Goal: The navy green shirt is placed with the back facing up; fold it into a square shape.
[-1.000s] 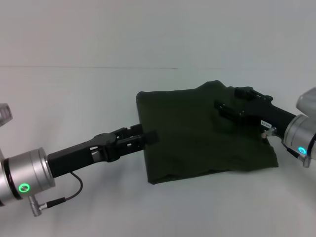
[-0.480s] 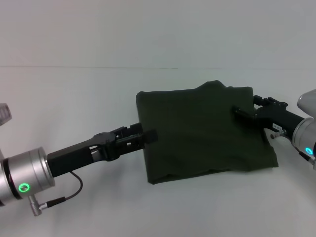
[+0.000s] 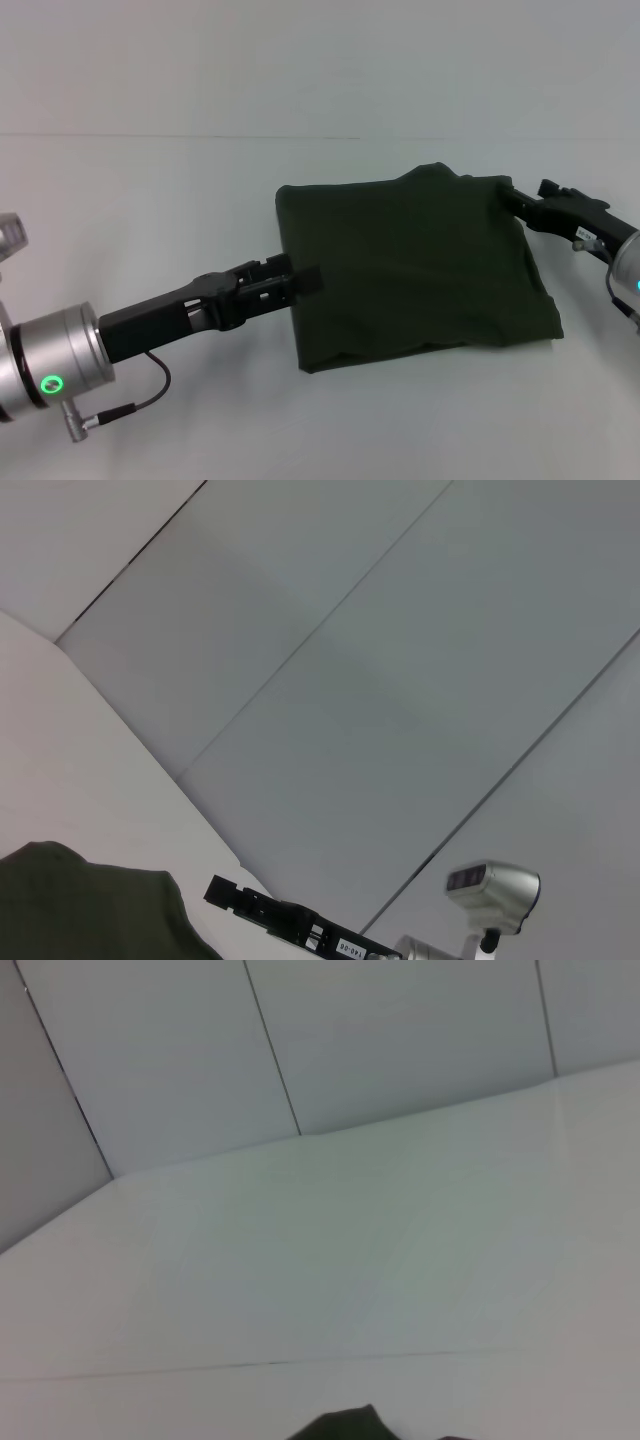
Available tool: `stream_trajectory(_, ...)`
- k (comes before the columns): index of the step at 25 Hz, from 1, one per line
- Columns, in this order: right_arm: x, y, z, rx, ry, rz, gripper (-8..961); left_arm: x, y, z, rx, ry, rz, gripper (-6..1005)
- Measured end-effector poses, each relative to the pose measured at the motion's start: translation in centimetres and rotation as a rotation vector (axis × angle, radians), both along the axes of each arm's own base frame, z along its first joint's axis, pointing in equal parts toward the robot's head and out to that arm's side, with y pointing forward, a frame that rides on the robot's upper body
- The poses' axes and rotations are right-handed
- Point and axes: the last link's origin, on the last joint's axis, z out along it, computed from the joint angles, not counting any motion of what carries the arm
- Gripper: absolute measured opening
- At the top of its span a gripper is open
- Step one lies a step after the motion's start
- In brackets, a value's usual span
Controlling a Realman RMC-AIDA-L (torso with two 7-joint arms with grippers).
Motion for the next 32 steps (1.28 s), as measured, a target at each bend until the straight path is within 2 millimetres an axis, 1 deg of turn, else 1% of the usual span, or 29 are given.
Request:
stream_trajectory(8, -1.8, 0.8, -0.8, -0.058, 0.102, -0.023, 775, 0.1, 0.1, -0.2, -0.002, 0.000, 0.000, 869)
stream_trajectory(10, -1.8, 0.6, -0.2, -0.040, 0.133, -0.003, 775, 0.0, 0.2, -0.3, -0.003, 0.011, 0.006, 867)
stream_trajectory(12, -1.7, 0.2, 0.8, -0.006, 0.177, 0.025, 775, 0.0, 0.3, -0.5, -0.005, 0.015, 0.015, 865)
stream_trajectory(15, -1.1, -1.2, 2.6, 0.049, 0.238, 0.088, 775, -0.3, 1.0, -1.0, -0.016, 0.026, 0.074, 862)
stream_trajectory(17, -0.5, -2.6, 3.8, 0.073, 0.260, 0.135, 775, -0.9, 1.8, -1.3, -0.022, 0.038, 0.165, 860)
stream_trajectory(20, 0.3, -4.7, 4.7, 0.086, 0.261, 0.193, 775, -1.4, 3.5, -1.9, -0.017, 0.056, 0.295, 857)
stream_trajectory(21, 0.5, -5.4, 4.9, 0.087, 0.260, 0.208, 775, -1.7, 4.4, -2.4, -0.018, 0.076, 0.360, 856)
stream_trajectory(23, 1.1, -6.7, 5.0, 0.085, 0.260, 0.223, 775, -2.0, 5.6, -3.1, -0.026, 0.111, 0.445, 854)
stream_trajectory(25, 1.7, -7.9, 5.1, 0.084, 0.261, 0.226, 775, -1.9, 6.6, -4.0, -0.039, 0.160, 0.506, 852)
stream_trajectory(28, 2.3, -8.8, 5.1, 0.085, 0.266, 0.219, 775, -1.0, 7.6, -5.0, -0.049, 0.240, 0.487, 849)
stream_trajectory(32, 2.4, -9.4, 5.1, 0.083, 0.272, 0.222, 775, -0.5, 8.5, -5.3, -0.028, 0.290, 0.483, 845)
